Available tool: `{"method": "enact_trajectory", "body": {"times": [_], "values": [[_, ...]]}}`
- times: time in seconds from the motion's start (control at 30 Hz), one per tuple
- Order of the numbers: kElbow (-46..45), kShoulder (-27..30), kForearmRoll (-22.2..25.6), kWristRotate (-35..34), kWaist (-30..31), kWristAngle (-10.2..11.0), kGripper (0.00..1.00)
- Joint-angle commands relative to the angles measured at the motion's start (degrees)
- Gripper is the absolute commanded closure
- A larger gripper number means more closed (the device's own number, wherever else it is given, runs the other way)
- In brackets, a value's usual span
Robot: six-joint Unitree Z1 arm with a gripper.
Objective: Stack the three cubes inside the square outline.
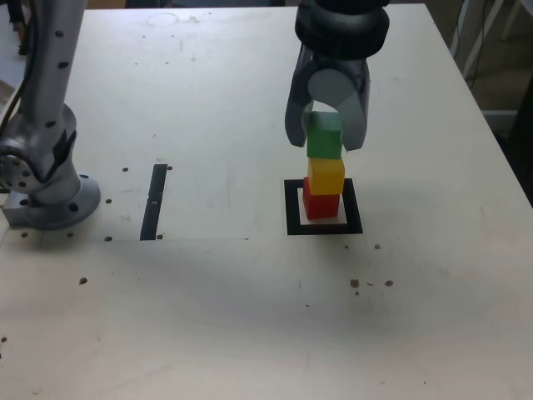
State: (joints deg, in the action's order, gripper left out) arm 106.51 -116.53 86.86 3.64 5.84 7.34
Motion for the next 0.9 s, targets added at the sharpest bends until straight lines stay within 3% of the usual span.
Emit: {"method": "enact_trajectory", "body": {"times": [0.0,0.63,0.77,0.87], "values": [[0.16,-0.3,-0.17,0.24,-0.36,0.13,0.92],[-1.03,-1.91,-1.83,0.86,-1.18,-0.35,0.91],[-1.0,-1.72,-1.58,0.93,-1.18,-0.35,0.81],[-1.37,-1.54,-1.19,0.94,-1.17,-0.42,0.65]]}}
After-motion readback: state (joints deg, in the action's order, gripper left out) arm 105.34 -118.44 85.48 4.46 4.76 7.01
